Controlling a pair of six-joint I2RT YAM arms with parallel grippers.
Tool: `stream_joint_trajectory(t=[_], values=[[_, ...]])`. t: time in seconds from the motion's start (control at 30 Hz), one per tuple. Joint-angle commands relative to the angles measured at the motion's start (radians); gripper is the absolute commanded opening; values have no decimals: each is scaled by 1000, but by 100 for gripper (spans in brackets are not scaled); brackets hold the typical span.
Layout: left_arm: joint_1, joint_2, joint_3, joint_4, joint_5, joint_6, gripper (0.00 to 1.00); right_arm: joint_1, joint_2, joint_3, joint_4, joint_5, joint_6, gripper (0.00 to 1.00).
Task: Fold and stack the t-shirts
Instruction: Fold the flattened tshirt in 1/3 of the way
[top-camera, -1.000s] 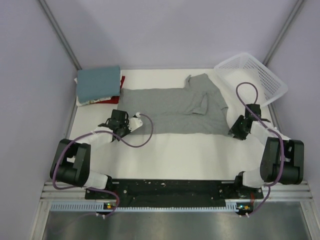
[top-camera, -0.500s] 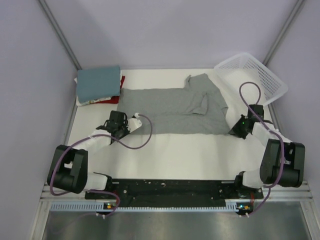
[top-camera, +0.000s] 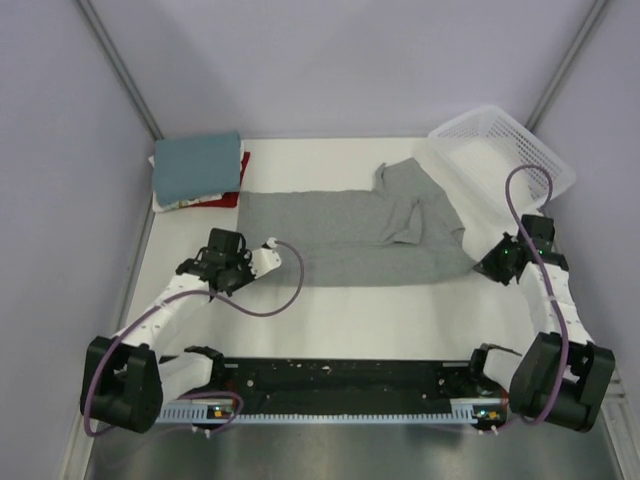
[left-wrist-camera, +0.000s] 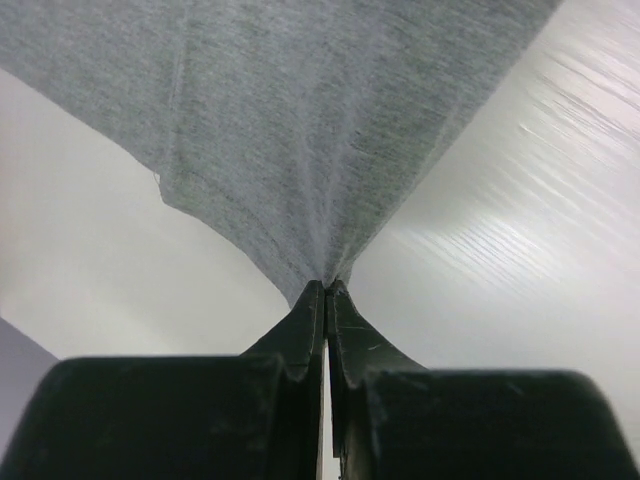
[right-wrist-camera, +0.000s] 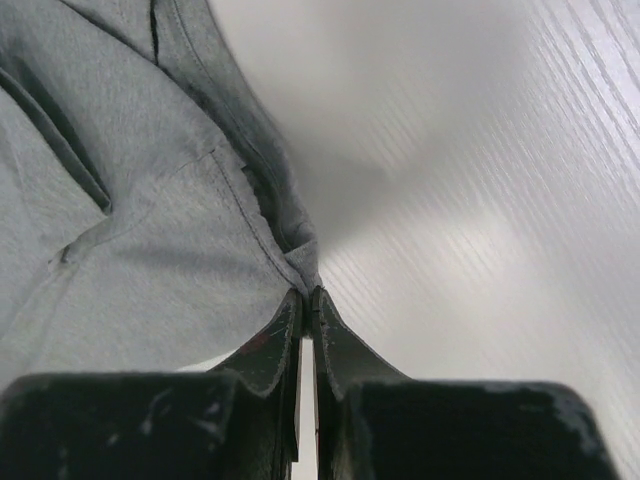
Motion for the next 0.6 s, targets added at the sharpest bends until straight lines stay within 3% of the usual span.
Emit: stream_joint_trajectory(t=[0.0, 0.2, 0.4, 0.57], values=[[-3, -68, -20, -234, 87, 52, 0, -76, -66, 13, -107, -27, 19, 0], [-12, -103, -29, -361, 162, 78, 0, -260, -63, -67, -123, -115, 63, 0], [-26, -108, -40, -412, 234, 110, 0, -271, 29, -96, -126, -52, 46, 0], [-43, -87, -55, -423, 222, 132, 0, -273, -7, -90, -146, 43, 91, 0]])
